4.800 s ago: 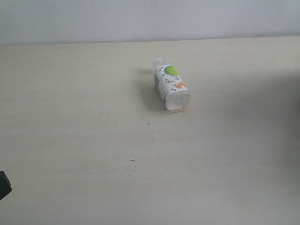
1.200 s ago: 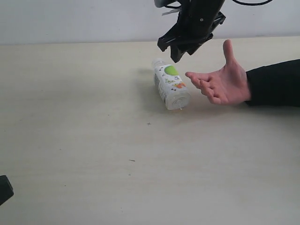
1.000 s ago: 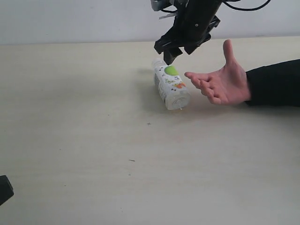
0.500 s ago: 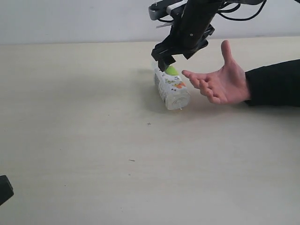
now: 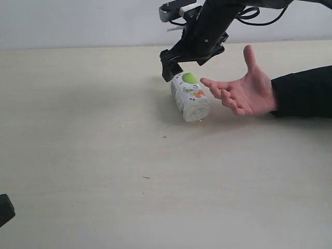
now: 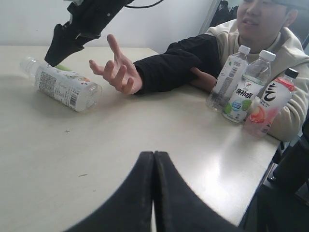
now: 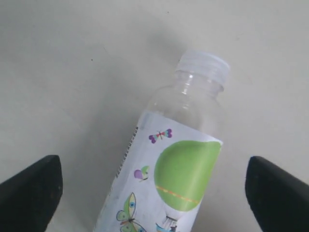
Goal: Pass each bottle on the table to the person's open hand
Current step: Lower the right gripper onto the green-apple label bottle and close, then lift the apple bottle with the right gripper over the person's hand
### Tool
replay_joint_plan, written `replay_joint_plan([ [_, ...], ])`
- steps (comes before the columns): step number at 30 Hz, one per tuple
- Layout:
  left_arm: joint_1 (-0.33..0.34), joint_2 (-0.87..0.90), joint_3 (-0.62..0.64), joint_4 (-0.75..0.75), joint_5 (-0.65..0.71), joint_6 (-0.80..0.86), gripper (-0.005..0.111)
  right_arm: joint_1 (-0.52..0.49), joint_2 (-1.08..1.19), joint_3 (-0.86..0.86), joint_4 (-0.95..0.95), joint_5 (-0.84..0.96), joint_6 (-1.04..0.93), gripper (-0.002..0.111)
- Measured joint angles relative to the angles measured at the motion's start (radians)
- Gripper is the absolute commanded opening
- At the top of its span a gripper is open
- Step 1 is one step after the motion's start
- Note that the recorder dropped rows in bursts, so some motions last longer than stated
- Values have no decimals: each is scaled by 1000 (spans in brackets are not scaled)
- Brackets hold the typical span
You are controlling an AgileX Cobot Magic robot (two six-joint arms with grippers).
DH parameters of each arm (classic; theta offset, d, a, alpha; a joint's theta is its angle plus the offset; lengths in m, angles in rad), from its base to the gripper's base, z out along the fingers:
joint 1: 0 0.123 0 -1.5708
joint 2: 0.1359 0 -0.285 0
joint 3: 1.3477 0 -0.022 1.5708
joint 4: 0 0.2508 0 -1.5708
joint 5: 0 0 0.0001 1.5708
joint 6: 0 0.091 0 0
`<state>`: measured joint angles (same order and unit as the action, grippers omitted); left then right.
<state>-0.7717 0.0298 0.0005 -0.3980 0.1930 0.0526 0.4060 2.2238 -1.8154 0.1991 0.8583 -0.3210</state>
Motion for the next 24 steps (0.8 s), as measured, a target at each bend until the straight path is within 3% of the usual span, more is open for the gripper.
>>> replay_joint_plan([
  [10, 0, 0, 0, 0, 0, 0, 0, 0, 77, 0, 0, -62, -1, 97],
  [13, 0, 0, 0, 0, 0, 0, 0, 0, 90, 0, 0, -70, -1, 92],
  [17, 0, 0, 0, 0, 0, 0, 0, 0, 107, 0, 0, -70, -1, 69],
  [22, 0, 0, 0, 0, 0, 0, 0, 0, 113, 0, 0, -72, -4, 6],
  [23, 0, 0, 0, 0, 0, 0, 0, 0, 109, 0, 12, -76, -4, 0],
  [24, 0, 0, 0, 0, 0, 0, 0, 0, 104, 0, 23, -80, -4, 0],
])
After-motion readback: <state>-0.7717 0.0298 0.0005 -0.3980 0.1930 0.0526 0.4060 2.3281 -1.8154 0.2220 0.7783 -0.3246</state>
